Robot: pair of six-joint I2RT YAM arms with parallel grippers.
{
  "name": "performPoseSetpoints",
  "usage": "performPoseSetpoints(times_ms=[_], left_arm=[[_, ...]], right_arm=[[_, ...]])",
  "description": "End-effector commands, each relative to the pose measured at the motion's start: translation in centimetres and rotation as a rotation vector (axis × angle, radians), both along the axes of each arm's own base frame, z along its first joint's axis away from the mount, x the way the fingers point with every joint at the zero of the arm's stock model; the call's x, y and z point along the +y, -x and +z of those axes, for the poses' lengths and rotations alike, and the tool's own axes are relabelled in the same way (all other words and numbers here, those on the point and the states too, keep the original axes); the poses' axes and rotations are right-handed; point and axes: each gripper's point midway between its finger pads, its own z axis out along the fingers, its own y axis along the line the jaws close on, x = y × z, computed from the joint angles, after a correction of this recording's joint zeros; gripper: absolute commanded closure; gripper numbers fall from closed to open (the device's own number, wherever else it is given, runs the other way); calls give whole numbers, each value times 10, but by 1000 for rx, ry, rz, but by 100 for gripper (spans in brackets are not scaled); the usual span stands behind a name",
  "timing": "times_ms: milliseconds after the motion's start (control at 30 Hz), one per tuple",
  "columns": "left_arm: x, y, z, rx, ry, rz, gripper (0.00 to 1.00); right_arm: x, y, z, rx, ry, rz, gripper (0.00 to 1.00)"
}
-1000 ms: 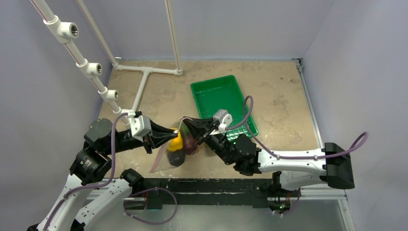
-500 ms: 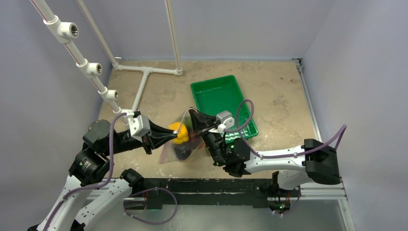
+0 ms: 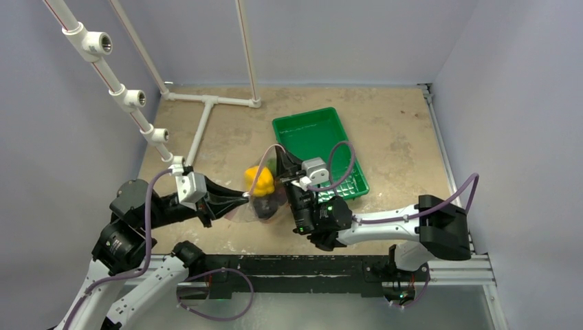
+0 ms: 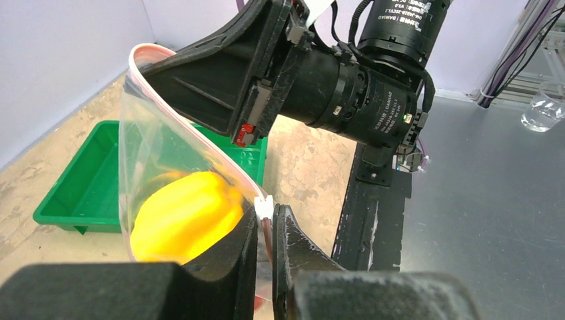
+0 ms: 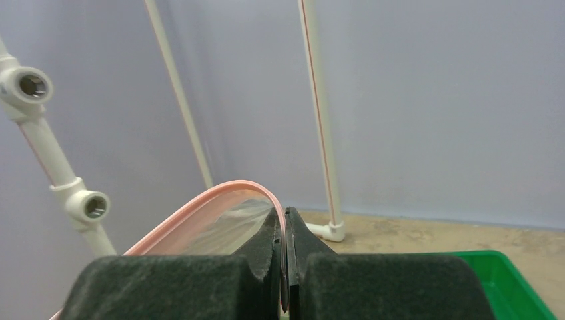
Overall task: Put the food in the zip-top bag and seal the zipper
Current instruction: Zip the zipper food storage bag at the center of the board.
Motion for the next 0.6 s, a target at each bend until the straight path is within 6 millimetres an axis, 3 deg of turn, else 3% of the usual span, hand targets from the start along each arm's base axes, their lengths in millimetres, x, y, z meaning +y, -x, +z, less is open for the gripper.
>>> performPoseSetpoints(times_ms=[0,567], left_arm=[[4,32,7,24,19,-98,100],[24,35,9,46,22,15,100]], right_arm=[[-58,-16,37,-7,-201,-201,100],[-84,-26,46,-38,-193,-348,100]])
